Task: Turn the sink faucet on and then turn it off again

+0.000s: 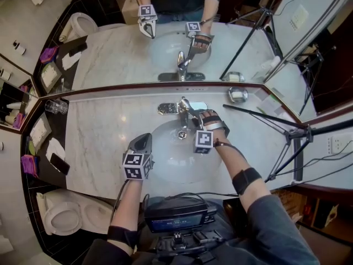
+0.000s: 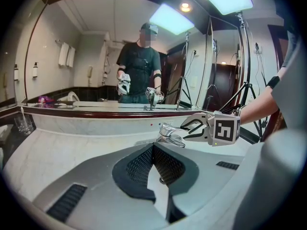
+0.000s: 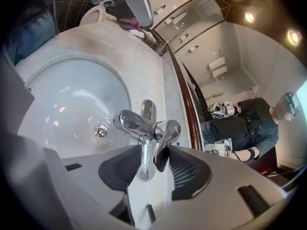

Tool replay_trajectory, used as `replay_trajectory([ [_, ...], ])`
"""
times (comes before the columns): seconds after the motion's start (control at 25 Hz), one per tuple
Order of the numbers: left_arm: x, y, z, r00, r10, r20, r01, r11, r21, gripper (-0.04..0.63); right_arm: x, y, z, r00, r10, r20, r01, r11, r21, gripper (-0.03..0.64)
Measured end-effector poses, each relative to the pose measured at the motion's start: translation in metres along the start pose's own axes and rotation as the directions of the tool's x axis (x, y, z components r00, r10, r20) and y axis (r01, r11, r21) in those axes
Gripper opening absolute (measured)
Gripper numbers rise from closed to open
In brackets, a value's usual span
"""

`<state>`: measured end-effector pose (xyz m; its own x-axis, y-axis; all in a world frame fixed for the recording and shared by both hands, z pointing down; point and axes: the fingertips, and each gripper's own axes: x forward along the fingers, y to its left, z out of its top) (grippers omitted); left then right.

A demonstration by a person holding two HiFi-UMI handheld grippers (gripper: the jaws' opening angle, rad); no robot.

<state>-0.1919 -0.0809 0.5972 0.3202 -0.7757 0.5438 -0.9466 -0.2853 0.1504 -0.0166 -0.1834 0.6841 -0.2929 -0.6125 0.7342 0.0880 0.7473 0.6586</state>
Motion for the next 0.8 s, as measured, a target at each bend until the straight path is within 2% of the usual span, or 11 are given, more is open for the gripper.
replay_trajectory([
  [0.24,-0.006,-0.001,-0.004,1.0,0.004,0.0,-0.004,1.0,0.002,0.003,-0.024,-0.006,0.006,0.999,-0.024,0.031,0.02,0.99,0.141,0.184],
  [0.36,-0.008,-0.003,-0.003,1.0,0.001,0.006,-0.001,1.0,0.005,0.003,-0.043,-0.011,0.006,0.998,-0.049,0.049,0.037,0.973,0.229,0.167],
  [0.44,-0.011,-0.004,-0.001,1.0,0.0,0.011,0.0,1.0,0.009,0.003,-0.058,-0.015,0.004,0.996,-0.065,0.055,0.047,0.956,0.289,0.135],
  [0.56,-0.014,-0.005,0.003,1.0,0.001,0.022,-0.001,1.0,0.01,0.003,-0.076,-0.018,0.002,0.994,-0.086,0.073,0.05,0.917,0.395,0.046],
  [0.68,-0.019,-0.008,0.005,0.999,0.003,0.034,-0.003,1.0,0.014,0.003,-0.091,-0.016,-0.001,0.991,-0.106,0.086,0.053,0.877,0.478,0.028],
  [0.8,-0.022,-0.013,0.006,0.999,0.002,0.042,-0.003,1.0,0.019,0.003,-0.104,-0.012,-0.004,0.988,-0.128,0.084,0.067,0.859,0.508,0.02],
])
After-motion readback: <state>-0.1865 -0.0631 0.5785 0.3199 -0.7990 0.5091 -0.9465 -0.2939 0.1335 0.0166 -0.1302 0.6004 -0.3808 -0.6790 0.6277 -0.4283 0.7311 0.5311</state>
